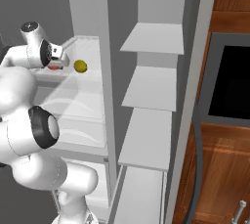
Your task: Take the squash and lemon from the fridge shelf and place them in the freezer drawer to begin freezing them.
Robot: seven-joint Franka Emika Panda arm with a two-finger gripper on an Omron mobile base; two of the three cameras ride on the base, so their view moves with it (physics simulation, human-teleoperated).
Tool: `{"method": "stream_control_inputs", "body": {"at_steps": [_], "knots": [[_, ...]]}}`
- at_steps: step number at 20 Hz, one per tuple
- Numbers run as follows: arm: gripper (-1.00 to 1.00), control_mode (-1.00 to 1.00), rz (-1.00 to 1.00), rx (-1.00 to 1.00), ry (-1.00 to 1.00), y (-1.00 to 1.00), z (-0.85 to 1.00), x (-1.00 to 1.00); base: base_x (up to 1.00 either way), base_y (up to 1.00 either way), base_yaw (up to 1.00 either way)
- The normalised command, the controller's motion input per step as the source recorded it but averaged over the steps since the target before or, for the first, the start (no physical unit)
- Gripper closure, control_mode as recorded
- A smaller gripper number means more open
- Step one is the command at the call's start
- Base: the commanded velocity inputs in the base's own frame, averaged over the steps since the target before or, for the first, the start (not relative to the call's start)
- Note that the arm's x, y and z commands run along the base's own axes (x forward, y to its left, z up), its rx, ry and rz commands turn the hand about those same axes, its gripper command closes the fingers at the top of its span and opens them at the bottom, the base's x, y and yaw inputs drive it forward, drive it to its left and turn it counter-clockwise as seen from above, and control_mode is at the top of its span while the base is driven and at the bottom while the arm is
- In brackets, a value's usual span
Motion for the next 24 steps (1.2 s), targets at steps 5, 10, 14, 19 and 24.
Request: {"method": "stream_control_inputs", "body": {"at_steps": [5,10,14,19,24], "knots": [[-1.00,-1.00,-0.01,0.00,0.00,0.10,-0.18,0.36,0.00,0.00,0.00],[-1.00,-1.00,0.00,0.00,0.00,0.13,-0.18,0.38,0.00,0.00,0.00],[1.00,-1.00,0.00,0.00,0.00,0.13,-0.18,0.28,0.00,0.00,0.00],[1.00,-1.00,0.00,0.00,0.00,0.01,-0.08,0.03,0.00,0.00,0.00],[1.00,-1.00,0.00,0.00,0.00,0.00,0.00,-0.06,0.00,0.00,0.00]]}}
